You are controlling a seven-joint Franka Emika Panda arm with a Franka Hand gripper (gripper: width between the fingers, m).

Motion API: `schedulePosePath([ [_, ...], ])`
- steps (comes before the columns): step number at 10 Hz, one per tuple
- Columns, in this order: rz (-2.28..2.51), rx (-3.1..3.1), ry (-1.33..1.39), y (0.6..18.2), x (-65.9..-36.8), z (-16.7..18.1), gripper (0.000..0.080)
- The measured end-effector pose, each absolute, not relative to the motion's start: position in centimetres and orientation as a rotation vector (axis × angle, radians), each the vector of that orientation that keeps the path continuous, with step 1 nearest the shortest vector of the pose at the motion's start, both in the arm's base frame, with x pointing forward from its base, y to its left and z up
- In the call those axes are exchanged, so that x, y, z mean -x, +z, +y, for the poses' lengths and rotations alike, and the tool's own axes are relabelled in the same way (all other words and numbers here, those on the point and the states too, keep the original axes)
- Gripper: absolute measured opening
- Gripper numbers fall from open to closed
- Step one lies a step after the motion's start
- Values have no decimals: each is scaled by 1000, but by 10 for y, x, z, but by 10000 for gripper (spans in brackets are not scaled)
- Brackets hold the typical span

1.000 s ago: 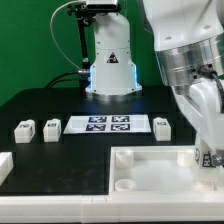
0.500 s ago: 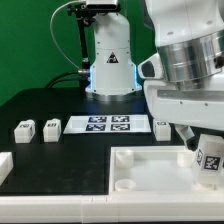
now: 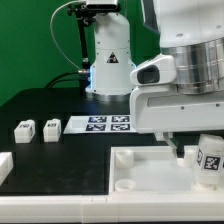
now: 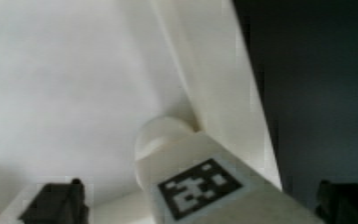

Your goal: Assemble one leg

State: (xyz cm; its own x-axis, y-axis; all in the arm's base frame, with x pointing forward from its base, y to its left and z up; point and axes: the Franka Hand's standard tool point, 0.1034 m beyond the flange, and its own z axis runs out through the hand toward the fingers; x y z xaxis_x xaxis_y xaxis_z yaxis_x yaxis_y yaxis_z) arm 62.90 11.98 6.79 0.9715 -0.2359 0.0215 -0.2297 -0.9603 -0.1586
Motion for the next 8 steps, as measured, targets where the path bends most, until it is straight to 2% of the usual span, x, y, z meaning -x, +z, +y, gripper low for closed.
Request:
schedulePosePath([
  [1, 415, 2952, -54, 68, -629, 121, 641],
  [3, 616, 2914, -30, 67, -627, 120, 294],
  [4, 698, 2896, -25, 67, -628, 118, 294],
  [8, 1577, 2424, 99, 66, -630, 120, 294],
])
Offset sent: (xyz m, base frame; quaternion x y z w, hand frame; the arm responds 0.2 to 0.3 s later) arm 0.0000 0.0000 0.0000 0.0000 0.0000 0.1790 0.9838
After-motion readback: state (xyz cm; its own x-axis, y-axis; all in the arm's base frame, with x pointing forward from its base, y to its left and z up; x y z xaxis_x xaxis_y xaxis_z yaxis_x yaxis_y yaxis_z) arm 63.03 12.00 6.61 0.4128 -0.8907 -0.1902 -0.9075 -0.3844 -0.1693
